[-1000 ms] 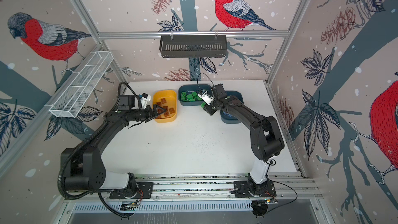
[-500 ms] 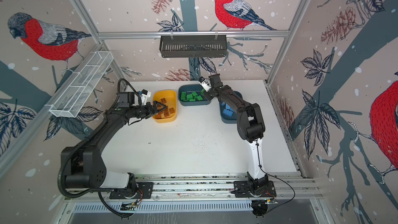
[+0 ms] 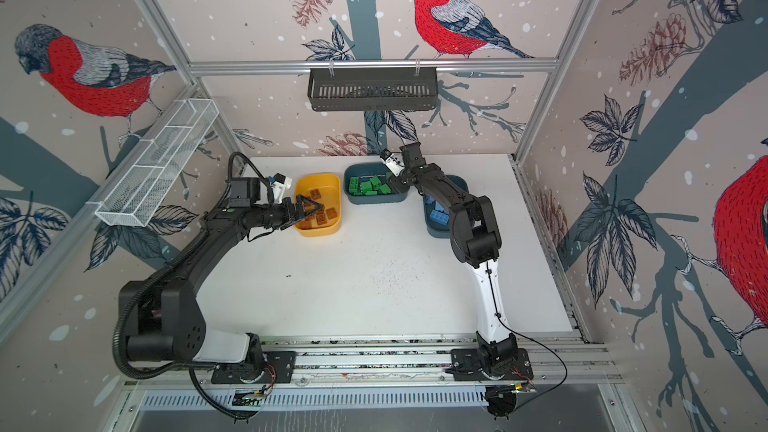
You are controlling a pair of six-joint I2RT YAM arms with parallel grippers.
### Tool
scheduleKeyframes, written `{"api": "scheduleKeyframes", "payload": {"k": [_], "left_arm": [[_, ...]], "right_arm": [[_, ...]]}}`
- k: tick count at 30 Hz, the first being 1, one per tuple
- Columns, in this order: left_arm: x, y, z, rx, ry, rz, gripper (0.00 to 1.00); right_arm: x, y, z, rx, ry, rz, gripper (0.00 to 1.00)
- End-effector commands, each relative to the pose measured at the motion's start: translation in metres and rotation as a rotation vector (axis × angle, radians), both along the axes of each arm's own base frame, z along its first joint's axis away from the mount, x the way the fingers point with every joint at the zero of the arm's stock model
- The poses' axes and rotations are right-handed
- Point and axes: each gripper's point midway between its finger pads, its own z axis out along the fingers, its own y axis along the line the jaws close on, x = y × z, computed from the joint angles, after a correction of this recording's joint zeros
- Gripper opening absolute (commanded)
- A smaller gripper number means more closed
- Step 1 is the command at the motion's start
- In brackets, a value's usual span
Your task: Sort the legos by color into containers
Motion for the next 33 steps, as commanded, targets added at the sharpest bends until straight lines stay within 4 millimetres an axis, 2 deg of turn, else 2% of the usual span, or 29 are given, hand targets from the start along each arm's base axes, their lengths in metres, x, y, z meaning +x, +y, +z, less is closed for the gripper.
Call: {"api": "scheduleKeyframes", "payload": {"k": [1, 5, 9, 11, 13, 14, 16, 21, 23, 24, 27, 30, 33], "left_arm": [[0.006, 0.011, 0.001, 0.084, -0.033, 0.017, 0.97], [0.019, 0.047, 0.002, 0.269, -0.081, 0.116, 0.97], [0.032, 0.09, 0.002, 0.43, -0.157, 0.238, 0.97], [0.038, 0.113, -0.004, 0.514, -0.171, 0.324, 0.97], [0.044, 0.126, -0.006, 0.568, -0.23, 0.356, 0.98], [0.043, 0.134, -0.018, 0.61, -0.236, 0.376, 0.98], [0.044, 0.146, -0.028, 0.652, -0.265, 0.44, 0.98], [0.043, 0.155, -0.043, 0.672, -0.413, 0.519, 0.98], [0.041, 0.153, -0.048, 0.667, -0.47, 0.527, 0.98], [0.04, 0.153, -0.049, 0.662, -0.499, 0.531, 0.98], [0.038, 0.15, -0.053, 0.647, -0.553, 0.54, 0.98], [0.037, 0.148, -0.058, 0.64, -0.573, 0.533, 0.98], [0.036, 0.147, -0.057, 0.64, -0.604, 0.535, 0.98]], "right_arm": [[-0.007, -0.011, 0.031, 0.084, -0.01, -0.018, 0.73], [-0.034, -0.037, 0.061, 0.172, -0.017, -0.047, 0.8], [-0.065, -0.078, 0.082, 0.261, -0.055, -0.135, 0.84], [-0.077, -0.106, 0.085, 0.314, -0.086, -0.21, 0.88], [-0.087, -0.134, 0.085, 0.373, -0.122, -0.284, 0.91], [-0.092, -0.148, 0.084, 0.399, -0.136, -0.326, 0.92], [-0.102, -0.177, 0.083, 0.451, -0.185, -0.426, 1.0], [-0.134, -0.25, 0.055, 0.545, -0.307, -0.733, 1.0], [-0.146, -0.269, 0.041, 0.511, -0.35, -0.822, 0.99], [-0.151, -0.282, 0.04, 0.512, -0.39, -0.882, 1.0], [-0.164, -0.294, 0.035, 0.452, -0.396, -0.89, 1.0], [-0.173, -0.287, 0.031, 0.456, -0.395, -0.838, 1.0], [-0.182, -0.289, 0.021, 0.451, -0.425, -0.836, 0.99]]}}
